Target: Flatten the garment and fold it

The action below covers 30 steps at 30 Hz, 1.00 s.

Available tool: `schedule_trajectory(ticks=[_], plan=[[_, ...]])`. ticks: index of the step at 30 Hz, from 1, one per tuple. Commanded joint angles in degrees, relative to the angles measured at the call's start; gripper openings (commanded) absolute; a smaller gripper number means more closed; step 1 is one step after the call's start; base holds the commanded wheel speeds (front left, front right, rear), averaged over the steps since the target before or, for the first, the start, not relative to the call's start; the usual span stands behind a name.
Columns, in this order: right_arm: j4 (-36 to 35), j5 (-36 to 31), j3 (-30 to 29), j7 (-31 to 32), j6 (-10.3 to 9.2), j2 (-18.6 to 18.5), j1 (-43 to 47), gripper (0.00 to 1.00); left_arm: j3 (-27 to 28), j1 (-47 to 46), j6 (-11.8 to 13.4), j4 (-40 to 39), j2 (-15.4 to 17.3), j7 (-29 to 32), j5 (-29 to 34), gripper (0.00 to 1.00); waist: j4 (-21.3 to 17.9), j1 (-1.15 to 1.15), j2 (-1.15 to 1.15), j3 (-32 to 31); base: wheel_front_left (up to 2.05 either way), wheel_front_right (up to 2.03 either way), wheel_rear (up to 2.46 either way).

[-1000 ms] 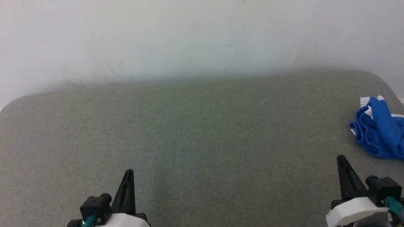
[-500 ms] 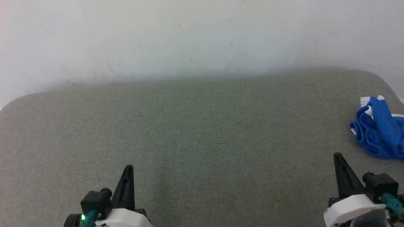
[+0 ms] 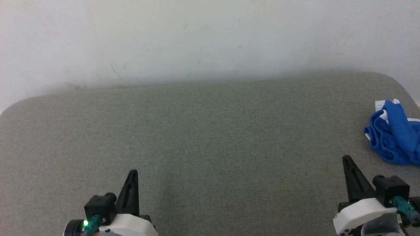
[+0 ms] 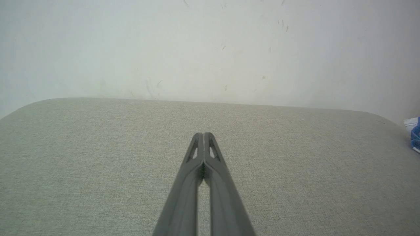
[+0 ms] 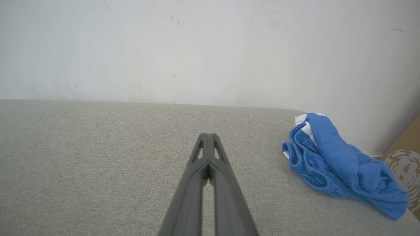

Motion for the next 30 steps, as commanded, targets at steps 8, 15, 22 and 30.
schedule_trajectory(ticks=[8,15,22,30], plan=[[-1.02,-0.43,0.77,1.12,-0.05,0.1,-1.01,0.0,1.08,-1.74,-1.06,-0.65,-0.48,1.07,2.17,0.0,0.02,0.0,0.0,0.06,0.0,0.0,0.0],[-1.56,-0.51,1.31,1.86,-0.06,0.11,-1.22,0.0,1.69,-2.12,-1.46,-0.89,-0.77,1.89,3.3,0.0,0.03,0.0,0.0,0.11,0.0,0.0,0.0],[-2.1,-0.59,1.84,2.59,-0.06,0.12,-1.44,0.0,2.3,-2.51,-1.86,-1.14,-1.06,2.71,4.42,0.0,0.05,0.0,0.0,0.15,0.0,0.0,0.0],[-2.72,-0.68,2.45,3.44,-0.07,0.13,-1.68,0.0,3.0,-2.96,-2.31,-1.42,-1.39,3.65,5.71,0.0,0.06,0.0,0.0,0.21,0.0,0.0,0.0]])
